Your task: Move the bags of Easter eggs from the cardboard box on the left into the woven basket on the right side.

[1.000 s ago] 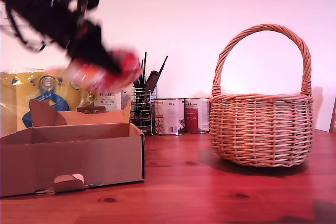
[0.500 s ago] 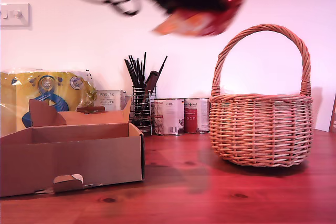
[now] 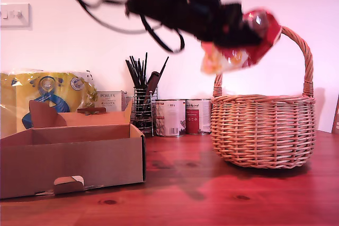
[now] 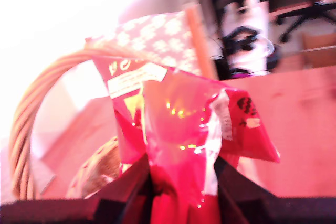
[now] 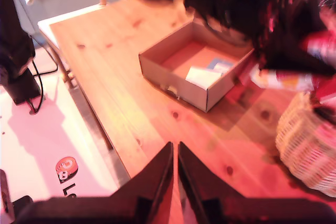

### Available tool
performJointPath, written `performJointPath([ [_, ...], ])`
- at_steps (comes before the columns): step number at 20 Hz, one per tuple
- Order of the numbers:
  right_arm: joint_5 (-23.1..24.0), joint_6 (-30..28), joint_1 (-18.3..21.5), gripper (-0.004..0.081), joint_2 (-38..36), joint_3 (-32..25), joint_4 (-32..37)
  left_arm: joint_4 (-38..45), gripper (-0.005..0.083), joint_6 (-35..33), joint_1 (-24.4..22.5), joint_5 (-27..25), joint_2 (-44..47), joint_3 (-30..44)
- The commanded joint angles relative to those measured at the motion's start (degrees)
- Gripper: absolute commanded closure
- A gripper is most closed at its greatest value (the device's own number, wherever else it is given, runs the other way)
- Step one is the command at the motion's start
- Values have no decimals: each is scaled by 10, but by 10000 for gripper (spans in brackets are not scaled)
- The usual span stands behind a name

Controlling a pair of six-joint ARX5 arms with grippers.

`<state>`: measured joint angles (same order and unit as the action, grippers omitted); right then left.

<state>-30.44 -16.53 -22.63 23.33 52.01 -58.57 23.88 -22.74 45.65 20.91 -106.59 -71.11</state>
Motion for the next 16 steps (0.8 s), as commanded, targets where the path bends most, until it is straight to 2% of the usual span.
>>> performJointPath([
  [1,11,-2,-2,783,0,-1,-7,30,646,3,2,-8,-20,-5],
  [5,70,-4,-2,783,0,-1,-21,32,646,2,3,-11,-61,-48],
  [8,179,-4,-2,783,0,-1,-19,23,646,3,3,-13,-88,-89],
  [13,290,18,-1,783,0,-1,-8,-21,646,3,3,-20,-142,-159],
  [14,308,18,-1,783,0,-1,-8,-37,646,3,3,-20,-153,-174],
  [16,311,17,-1,783,0,-1,-4,-78,646,2,3,-20,-175,-203],
])
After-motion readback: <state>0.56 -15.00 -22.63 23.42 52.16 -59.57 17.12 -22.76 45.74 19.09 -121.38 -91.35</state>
